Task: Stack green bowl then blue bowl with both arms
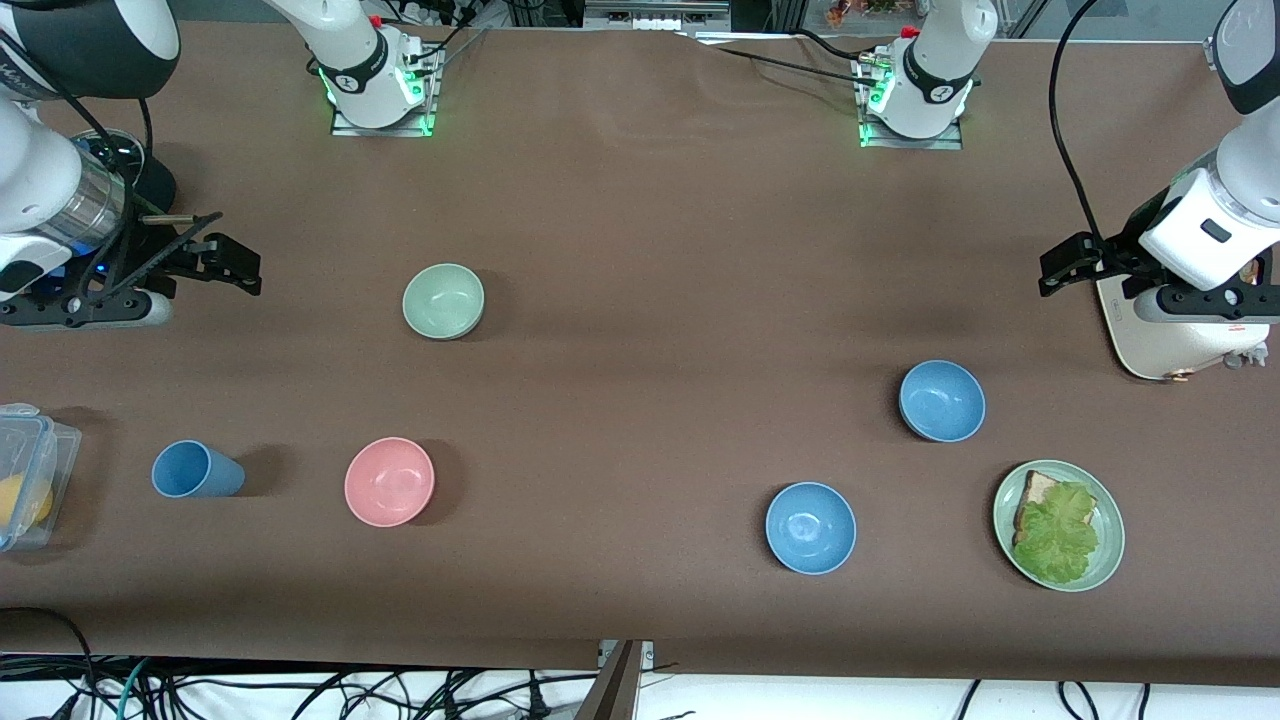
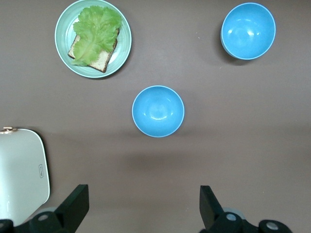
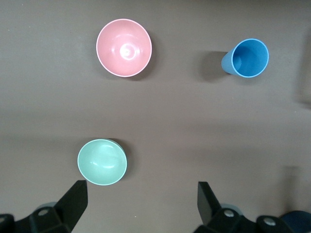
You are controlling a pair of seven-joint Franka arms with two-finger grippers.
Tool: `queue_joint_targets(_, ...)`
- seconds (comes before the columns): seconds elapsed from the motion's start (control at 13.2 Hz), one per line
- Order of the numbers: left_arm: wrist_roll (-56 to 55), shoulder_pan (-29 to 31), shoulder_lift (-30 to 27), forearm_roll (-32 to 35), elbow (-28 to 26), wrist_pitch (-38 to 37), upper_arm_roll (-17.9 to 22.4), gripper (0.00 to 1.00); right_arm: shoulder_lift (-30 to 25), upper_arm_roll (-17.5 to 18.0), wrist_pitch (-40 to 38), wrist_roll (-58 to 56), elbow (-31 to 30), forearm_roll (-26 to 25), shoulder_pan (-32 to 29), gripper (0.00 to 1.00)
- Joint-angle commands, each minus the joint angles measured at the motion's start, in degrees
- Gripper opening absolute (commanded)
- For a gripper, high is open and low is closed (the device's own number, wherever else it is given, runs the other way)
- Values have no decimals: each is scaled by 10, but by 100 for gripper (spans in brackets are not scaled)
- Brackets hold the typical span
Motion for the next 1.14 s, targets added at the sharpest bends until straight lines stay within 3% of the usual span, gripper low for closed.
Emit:
queue_joint_targets(0.0,-7,1,6,15,16,-7,-3,100,-11,6,1,0,-6,-10,-3,100)
queue_joint_targets(1.06,-7,0,7,15,16,-8,-3,100,-4,5,7,-1,3,-21,-3,100)
